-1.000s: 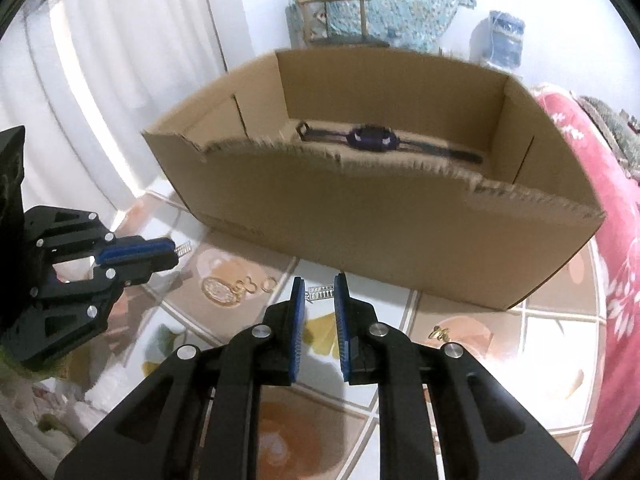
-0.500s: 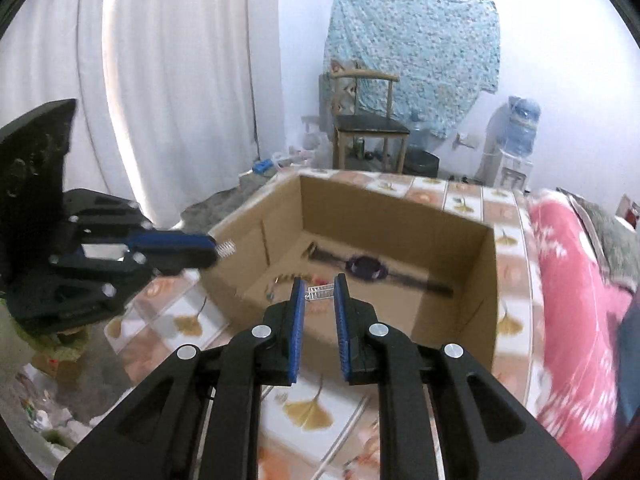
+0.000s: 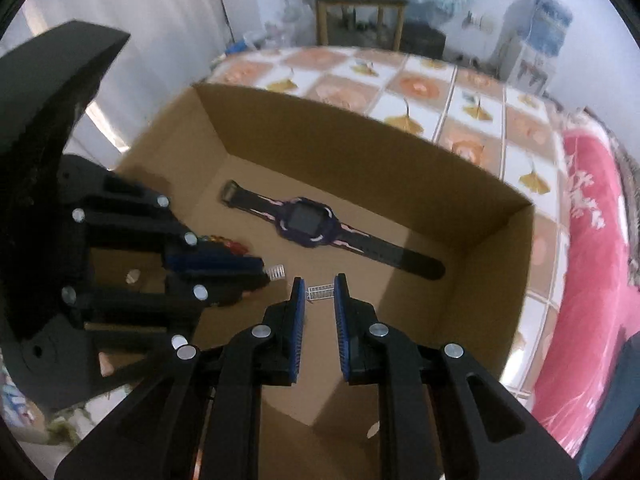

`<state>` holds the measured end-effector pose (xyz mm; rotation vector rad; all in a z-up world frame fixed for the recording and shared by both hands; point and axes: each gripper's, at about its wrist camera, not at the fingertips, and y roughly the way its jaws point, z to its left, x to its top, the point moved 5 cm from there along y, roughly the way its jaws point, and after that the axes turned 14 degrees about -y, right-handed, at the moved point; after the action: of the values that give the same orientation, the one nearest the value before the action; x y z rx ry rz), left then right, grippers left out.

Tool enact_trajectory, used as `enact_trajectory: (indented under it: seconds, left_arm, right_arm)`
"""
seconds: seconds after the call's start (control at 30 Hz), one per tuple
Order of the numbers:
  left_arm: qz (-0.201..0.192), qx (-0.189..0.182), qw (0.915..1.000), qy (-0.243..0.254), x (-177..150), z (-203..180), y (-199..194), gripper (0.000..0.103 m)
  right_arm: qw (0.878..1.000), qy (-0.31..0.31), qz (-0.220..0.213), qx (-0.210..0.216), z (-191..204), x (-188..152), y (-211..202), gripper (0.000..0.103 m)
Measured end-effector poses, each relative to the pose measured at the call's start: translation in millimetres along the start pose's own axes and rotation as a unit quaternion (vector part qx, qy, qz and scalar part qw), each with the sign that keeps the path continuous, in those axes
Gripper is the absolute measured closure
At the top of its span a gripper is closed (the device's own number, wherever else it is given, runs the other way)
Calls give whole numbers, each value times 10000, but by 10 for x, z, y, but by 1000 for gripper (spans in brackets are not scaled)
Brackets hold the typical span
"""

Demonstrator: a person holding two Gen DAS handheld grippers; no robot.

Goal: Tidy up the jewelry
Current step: 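Lift the earring with the left gripper and drop it into the box, then withdraw left gripper from the box toward the gold rings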

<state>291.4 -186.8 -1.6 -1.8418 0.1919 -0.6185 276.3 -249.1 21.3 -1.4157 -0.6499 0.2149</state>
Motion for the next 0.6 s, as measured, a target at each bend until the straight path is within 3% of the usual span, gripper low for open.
enact_trajectory:
  seconds: [0.33,0.47,0.6]
  left_arm:
    - [230,-131,9993,-280,53,9,134,95]
    - [170,-151,9991,-349,58,22,95,90]
    - [-49,-148,9991,-394,62,31,-52,84]
  right_arm:
    - [9999,66,130,-4,-175,37,145,87]
    - [9999,167,-35,6,-222,33,45,76]
    - [9991,282,-303,2,-272,0,-152,76]
